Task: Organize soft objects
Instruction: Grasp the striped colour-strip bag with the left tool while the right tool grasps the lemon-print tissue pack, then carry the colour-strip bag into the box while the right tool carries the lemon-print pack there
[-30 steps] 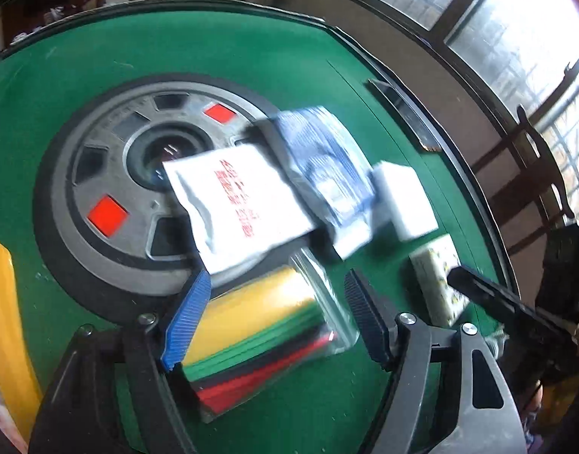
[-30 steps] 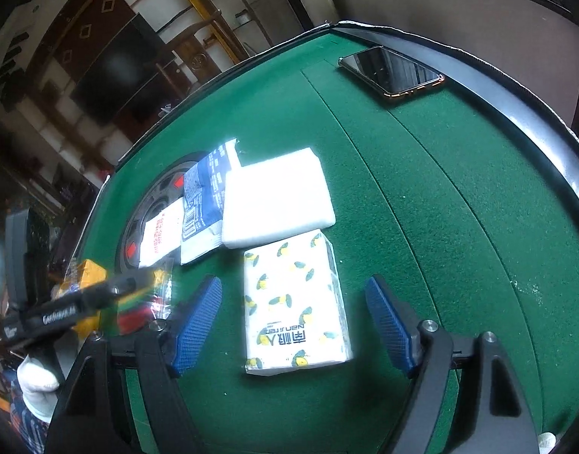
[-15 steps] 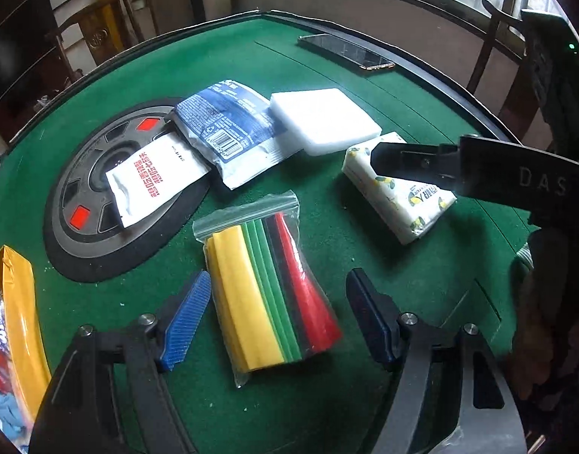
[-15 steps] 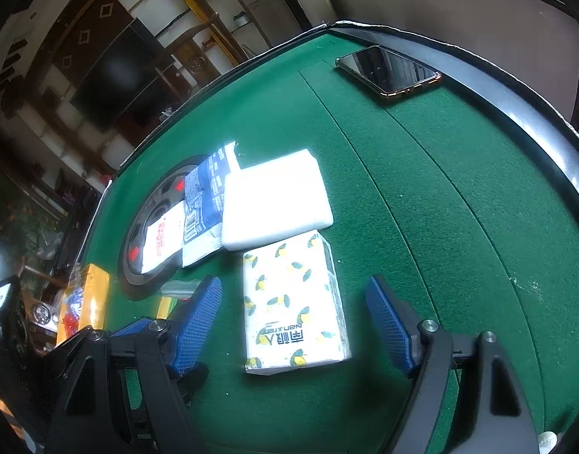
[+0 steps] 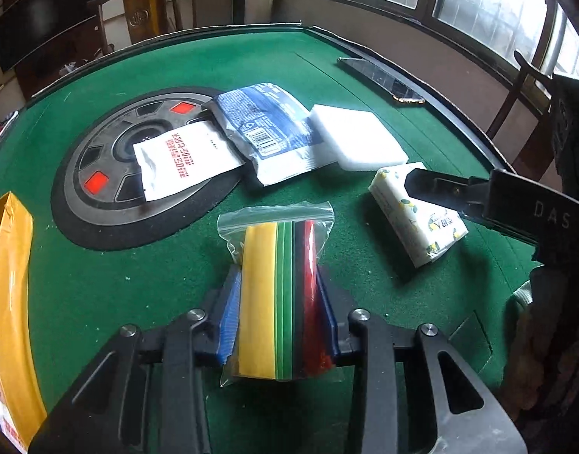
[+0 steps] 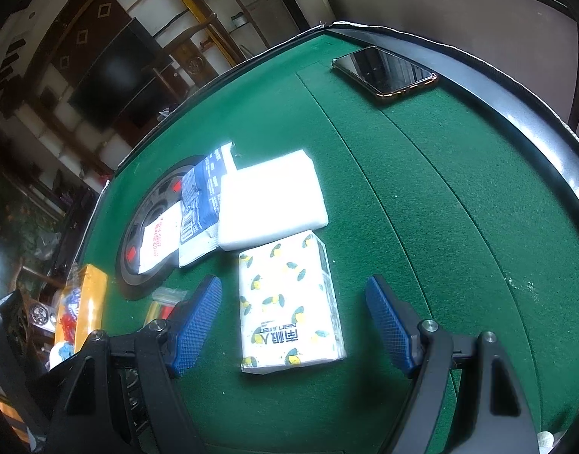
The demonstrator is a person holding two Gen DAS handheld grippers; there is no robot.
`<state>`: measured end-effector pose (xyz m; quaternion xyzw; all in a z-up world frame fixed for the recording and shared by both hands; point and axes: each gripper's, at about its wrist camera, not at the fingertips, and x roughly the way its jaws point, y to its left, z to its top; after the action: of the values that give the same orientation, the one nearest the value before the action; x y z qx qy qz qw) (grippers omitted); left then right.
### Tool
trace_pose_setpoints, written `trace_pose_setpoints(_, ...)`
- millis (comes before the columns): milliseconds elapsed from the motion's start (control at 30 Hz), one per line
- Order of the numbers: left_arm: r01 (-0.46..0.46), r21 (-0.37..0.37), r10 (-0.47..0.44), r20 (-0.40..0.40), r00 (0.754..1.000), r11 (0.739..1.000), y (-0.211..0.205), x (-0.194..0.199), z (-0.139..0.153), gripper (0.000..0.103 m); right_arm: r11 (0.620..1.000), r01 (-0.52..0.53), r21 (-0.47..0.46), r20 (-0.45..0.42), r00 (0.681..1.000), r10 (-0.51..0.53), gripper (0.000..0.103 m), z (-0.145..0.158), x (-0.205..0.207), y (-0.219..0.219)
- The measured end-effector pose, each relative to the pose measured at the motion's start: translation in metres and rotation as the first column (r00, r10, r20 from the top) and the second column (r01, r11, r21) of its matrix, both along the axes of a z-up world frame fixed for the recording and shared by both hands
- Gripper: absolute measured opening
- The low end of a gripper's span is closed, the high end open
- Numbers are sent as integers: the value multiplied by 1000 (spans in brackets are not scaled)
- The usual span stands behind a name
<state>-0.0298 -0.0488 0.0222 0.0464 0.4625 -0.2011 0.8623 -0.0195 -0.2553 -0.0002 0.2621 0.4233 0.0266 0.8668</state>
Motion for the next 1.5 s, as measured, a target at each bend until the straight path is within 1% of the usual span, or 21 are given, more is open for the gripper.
trace_pose_setpoints(67,-18,-61,18,-7,1000,998,11,-6,7,33,1000,-5,-16,-2,1000,5,74,0,1,2)
trace_pose_setpoints(167,-46,-144,50,23,998,989,32,-24,25,33,999,-12,-33,-5,1000,12,75,0,2,5)
trace_pose_setpoints(267,-81,-215,94,49,994,973,55,-42,40,33,998,-19,-56,-8,1000,18,75,0,1,7)
trace_pose_setpoints(433,-156,-283,184,75,980,946,97,-68,56,34,995,-32,-97,-10,999,31,76,0,0,11)
trace_pose_setpoints(567,-235,-325,280,97,955,916,137,-91,66,34,992,-47,-113,-43,998,42,76,1,-3,13)
trace_pose_setpoints(667,-301,-321,349,106,931,898,164,-98,65,34,994,-60,-89,-82,995,52,76,3,-8,13)
trace_pose_setpoints(733,-342,-318,391,103,914,884,181,-102,62,34,992,-66,-105,-108,993,54,76,3,-8,14)
trace_pose_setpoints(800,-371,-333,423,97,901,867,196,-106,57,34,984,-67,-167,-132,990,46,76,4,-7,19)
trace_pose_setpoints(900,-412,-343,465,88,881,844,215,-112,51,34,955,-81,-284,-144,989,41,76,6,-5,29)
trace_pose_setpoints(967,-438,-341,491,83,867,832,225,-114,46,34,936,-101,-336,-147,988,54,75,8,-1,35)
trace_pose_setpoints(1000,-450,-341,503,80,861,825,232,-116,45,34,928,-108,-357,-145,988,60,74,9,0,38)
trace_pose_setpoints(1033,-462,-342,514,75,854,818,238,-117,43,34,922,-118,-368,-140,988,71,64,10,0,41)
trace_pose_setpoints(1067,-473,-344,524,70,849,811,243,-119,41,34,922,-130,-364,-138,987,85,47,11,0,43)
trace_pose_setpoints(1200,-508,-349,557,52,829,788,267,-123,35,34,921,-159,-355,-135,984,118,45,15,-8,49)
trace_pose_setpoints(1300,-530,-353,580,45,813,771,282,-125,32,34,928,-167,-334,-124,983,132,45,20,-20,52)
trace_pose_setpoints(1400,-555,-354,604,36,796,753,297,-124,28,34,936,-183,-301,-97,982,161,45,33,-32,58)
trace_pose_setpoints(1500,-576,-357,623,19,782,735,307,-125,23,34,934,-217,-285,-63,976,208,45,50,-40,74)
